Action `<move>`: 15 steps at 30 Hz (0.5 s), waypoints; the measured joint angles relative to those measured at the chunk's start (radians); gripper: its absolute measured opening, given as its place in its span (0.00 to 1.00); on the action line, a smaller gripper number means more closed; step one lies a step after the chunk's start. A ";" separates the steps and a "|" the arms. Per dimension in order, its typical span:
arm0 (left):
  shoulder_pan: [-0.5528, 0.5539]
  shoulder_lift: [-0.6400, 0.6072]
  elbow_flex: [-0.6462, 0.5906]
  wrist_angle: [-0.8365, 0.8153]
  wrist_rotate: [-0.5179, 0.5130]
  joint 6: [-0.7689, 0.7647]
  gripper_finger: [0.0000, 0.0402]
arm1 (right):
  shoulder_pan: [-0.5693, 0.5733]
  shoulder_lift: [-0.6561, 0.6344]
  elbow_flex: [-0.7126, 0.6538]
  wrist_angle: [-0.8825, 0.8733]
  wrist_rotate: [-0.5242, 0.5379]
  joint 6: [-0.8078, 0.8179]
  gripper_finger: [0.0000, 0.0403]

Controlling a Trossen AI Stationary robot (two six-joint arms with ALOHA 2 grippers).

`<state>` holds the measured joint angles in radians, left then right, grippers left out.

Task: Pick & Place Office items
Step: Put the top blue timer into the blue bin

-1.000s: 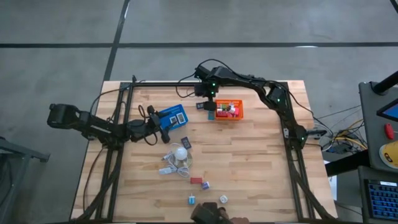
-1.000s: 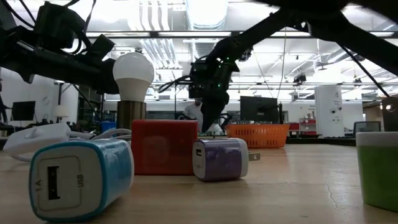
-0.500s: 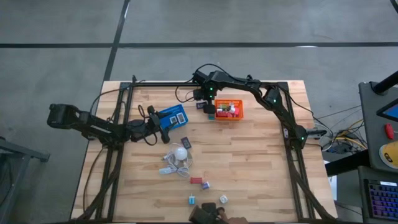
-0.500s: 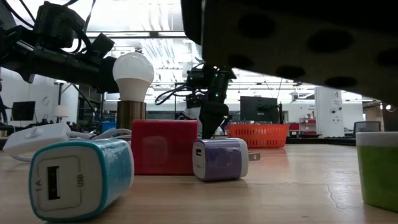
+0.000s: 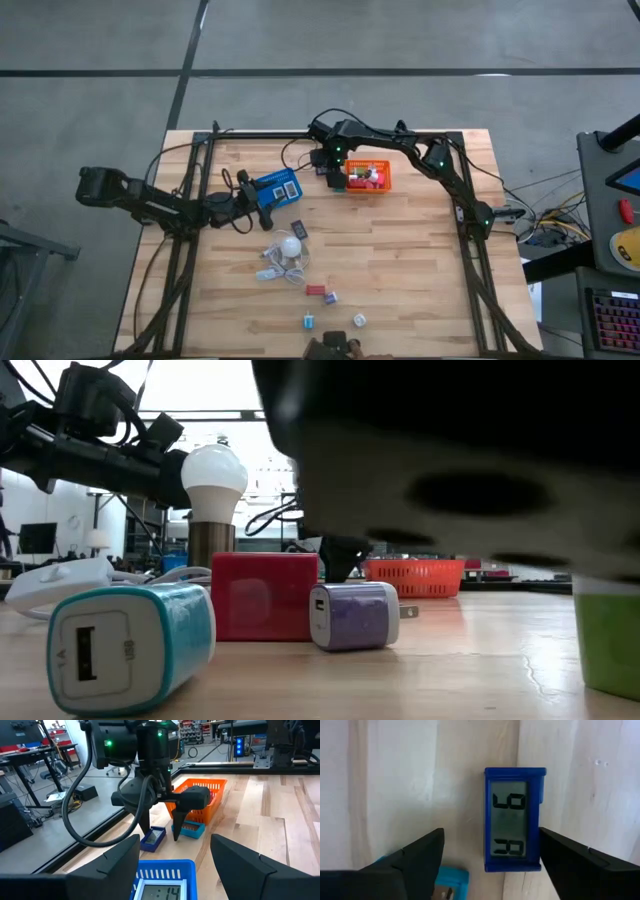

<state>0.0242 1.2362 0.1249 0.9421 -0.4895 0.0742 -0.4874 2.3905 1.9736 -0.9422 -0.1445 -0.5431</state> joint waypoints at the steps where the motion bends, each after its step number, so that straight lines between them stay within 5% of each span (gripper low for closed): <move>1: 0.000 0.000 0.000 0.000 0.000 0.000 0.62 | 0.002 0.000 0.000 0.004 0.010 0.007 0.75; 12: 0.000 0.000 0.000 0.000 0.000 -0.003 0.62 | 0.007 -0.001 -0.001 0.025 0.077 0.050 0.34; 15: 0.000 0.000 0.000 0.000 0.000 -0.003 0.62 | 0.006 -0.001 -0.001 0.037 0.102 0.050 0.34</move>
<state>0.0242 1.2362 0.1249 0.9421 -0.4896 0.0711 -0.4813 2.3894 1.9724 -0.9053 -0.0426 -0.4933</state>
